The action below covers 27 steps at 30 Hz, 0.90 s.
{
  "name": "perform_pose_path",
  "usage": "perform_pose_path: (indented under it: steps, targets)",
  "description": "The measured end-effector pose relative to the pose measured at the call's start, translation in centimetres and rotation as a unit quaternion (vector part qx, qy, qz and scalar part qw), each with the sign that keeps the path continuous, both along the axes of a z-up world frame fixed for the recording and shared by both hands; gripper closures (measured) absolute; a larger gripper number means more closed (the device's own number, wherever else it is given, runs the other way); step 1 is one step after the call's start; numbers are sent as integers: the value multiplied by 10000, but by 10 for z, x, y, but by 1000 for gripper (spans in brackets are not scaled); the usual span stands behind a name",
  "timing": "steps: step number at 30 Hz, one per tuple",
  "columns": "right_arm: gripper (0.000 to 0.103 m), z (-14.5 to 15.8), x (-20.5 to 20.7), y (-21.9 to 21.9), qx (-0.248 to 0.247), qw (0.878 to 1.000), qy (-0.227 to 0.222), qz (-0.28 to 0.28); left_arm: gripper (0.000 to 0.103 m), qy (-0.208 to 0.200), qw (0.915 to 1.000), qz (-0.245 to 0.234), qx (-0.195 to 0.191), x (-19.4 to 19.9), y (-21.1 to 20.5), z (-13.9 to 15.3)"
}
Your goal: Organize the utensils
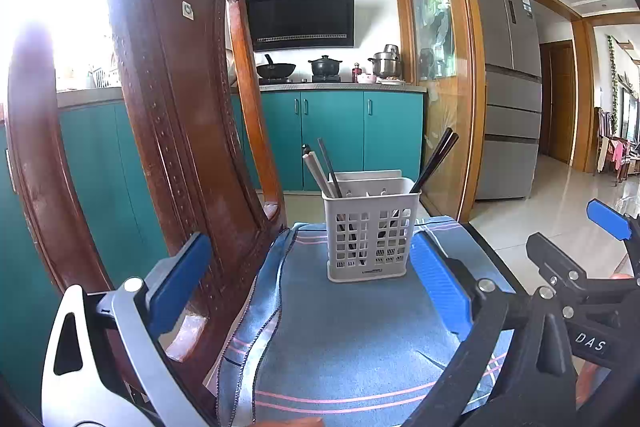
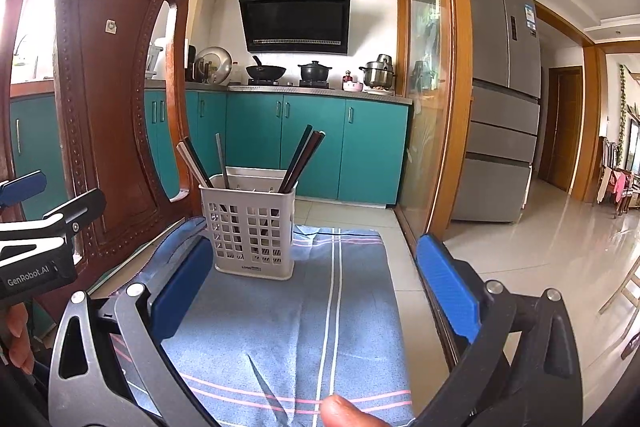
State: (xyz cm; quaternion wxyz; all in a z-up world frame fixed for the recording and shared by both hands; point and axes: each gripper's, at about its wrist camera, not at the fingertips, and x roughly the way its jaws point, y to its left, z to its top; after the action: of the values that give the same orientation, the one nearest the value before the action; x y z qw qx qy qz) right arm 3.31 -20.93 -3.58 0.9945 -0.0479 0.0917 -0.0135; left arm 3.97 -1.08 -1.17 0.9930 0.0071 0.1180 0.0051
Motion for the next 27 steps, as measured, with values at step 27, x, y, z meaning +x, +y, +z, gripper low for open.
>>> perform_pose_path:
  steps: [27]
  targets:
    - [3,-1,0,1,-17,10000,11,12,4,112,9999,14,25,6,0,-6]
